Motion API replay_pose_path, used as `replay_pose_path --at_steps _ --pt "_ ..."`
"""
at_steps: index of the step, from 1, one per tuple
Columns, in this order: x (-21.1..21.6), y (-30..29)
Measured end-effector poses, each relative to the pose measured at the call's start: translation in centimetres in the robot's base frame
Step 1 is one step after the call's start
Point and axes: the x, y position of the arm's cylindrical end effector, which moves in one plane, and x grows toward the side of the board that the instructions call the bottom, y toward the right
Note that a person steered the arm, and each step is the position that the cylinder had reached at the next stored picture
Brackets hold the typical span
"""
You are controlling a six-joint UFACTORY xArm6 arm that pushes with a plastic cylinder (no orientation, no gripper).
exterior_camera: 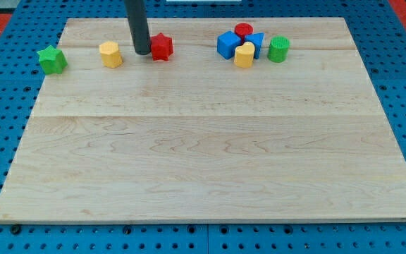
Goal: Push the red star into the right top of the green circle
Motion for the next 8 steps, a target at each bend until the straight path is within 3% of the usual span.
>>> replay_pose_path --at_steps 2,3,5,6,7,8 --pt "-4.7 6.1" --pt "-3.1 4.3" --pt "-0.7 6.7" --pt "3.3 6.4" --pt "3.4 9.3" --pt "-1.8 9.2"
